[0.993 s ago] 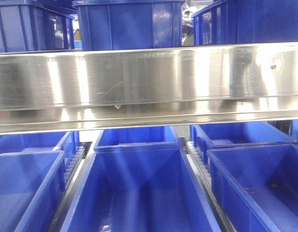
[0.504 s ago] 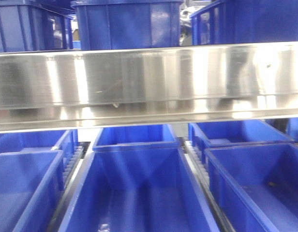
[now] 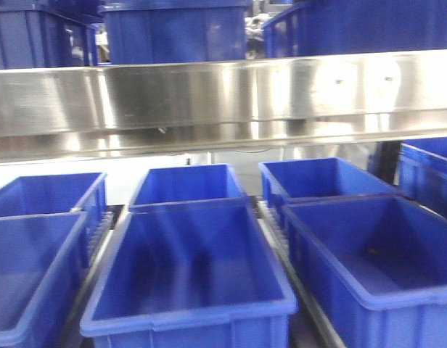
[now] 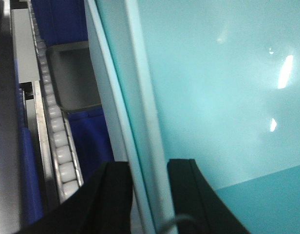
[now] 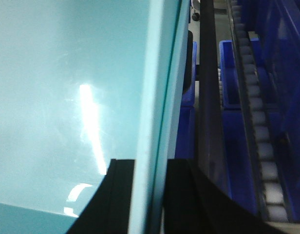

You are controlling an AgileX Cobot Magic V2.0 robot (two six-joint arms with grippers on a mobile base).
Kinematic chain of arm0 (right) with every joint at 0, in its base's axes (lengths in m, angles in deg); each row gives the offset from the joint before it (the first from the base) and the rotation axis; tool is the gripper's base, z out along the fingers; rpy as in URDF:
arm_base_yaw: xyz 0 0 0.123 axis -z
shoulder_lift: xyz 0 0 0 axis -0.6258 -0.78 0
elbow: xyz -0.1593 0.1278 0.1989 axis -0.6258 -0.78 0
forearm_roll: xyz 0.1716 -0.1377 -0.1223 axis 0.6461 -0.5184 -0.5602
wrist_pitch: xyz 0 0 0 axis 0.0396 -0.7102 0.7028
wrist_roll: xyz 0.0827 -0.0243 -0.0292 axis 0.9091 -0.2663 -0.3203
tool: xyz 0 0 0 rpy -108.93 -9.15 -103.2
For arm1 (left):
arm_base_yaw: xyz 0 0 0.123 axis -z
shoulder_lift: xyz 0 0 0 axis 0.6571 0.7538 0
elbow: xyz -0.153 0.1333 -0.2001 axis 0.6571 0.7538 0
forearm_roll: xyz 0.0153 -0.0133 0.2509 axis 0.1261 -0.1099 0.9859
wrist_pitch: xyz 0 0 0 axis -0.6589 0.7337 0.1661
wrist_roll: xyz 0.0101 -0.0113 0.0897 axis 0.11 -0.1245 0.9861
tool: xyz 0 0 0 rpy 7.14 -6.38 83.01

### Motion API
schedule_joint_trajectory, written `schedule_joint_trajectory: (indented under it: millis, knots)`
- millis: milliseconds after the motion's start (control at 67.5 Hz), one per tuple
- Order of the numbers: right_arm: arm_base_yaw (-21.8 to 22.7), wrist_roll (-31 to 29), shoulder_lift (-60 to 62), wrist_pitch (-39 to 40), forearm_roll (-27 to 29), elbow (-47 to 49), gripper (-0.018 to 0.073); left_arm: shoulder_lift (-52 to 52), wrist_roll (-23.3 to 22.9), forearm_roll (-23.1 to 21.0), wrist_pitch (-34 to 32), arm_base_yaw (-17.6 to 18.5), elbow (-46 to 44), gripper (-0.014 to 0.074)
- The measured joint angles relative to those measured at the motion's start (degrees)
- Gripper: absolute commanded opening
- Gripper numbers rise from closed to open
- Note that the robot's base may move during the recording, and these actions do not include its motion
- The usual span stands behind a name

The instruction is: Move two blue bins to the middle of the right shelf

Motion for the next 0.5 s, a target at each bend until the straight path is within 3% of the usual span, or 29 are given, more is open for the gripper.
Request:
schedule_joint_trajectory:
  millis: [504]
  knots:
    - [0.0, 0.0, 0.0, 0.0, 0.0, 0.0, -0.0162, 0.1, 0.0, -0.1, 0.0, 0.0, 0.0, -0.0111]
